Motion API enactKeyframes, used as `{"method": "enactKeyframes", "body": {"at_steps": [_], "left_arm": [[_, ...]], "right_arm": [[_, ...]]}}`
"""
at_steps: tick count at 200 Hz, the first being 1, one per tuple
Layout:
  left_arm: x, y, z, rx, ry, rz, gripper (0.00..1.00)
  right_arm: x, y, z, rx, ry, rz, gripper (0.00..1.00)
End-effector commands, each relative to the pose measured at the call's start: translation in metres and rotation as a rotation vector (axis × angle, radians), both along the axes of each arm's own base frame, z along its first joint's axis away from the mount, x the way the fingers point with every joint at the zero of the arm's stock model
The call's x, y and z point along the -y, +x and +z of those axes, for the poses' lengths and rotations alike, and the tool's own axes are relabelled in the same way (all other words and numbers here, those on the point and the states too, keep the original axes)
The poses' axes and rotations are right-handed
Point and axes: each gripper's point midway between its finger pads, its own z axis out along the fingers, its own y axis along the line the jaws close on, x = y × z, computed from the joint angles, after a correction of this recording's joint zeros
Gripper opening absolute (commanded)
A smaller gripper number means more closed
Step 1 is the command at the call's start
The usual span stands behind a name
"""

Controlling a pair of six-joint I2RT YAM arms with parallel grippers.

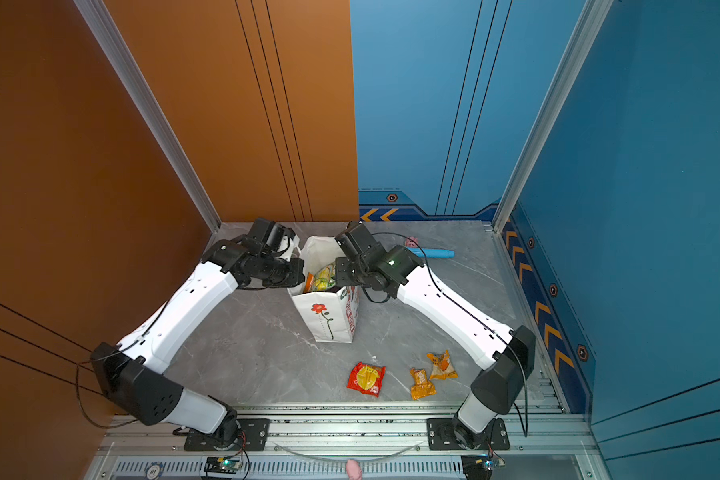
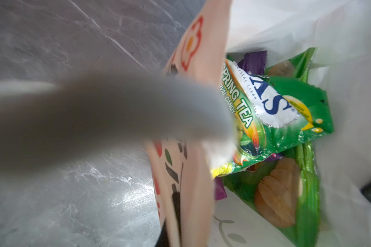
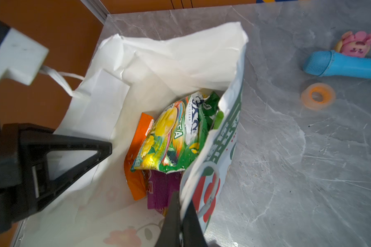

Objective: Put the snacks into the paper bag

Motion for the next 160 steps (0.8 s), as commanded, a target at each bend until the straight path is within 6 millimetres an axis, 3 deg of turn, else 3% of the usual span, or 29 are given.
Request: {"method": "enactKeyframes", "body": {"at_steps": [1, 18, 37, 48, 69, 101, 132, 160], "left_arm": [[-0.004, 0.005, 0.046, 0.23, -0.043, -0.002, 0.0], [-0.011, 0.004, 0.003, 0.087, 0.017, -0.001, 0.0], [-0.011, -0.004, -0.049, -0.12, 0.096, -0.023, 0.0], [-0.01, -0.006, -0.064, -0.192, 0.116, -0.027, 0.0], [0.002, -0.002, -0.049, -0.172, 0.064, -0.05, 0.0], [0.024, 0.007, -0.003, -0.045, 0.024, -0.111, 0.0], [0.028, 0.012, 0.008, 0.022, 0.028, -0.121, 0.0], [0.019, 0.015, 0.001, 0.076, 0.029, -0.093, 0.0]], "right_arm": [[0.007, -0.003, 0.073, 0.219, 0.131, -0.005, 0.0], [0.022, 0.009, 0.038, 0.125, 0.1, -0.082, 0.0], [0.032, 0.015, -0.014, -0.015, 0.038, -0.144, 0.0], [0.035, 0.015, -0.041, -0.097, 0.001, -0.162, 0.0], [0.031, 0.013, -0.059, -0.16, -0.019, -0.145, 0.0], [0.032, 0.017, -0.035, -0.1, -0.002, -0.141, 0.0], [0.038, 0.019, -0.019, -0.064, 0.009, -0.145, 0.0], [0.052, 0.02, -0.018, -0.069, 0.003, -0.161, 0.25]]}}
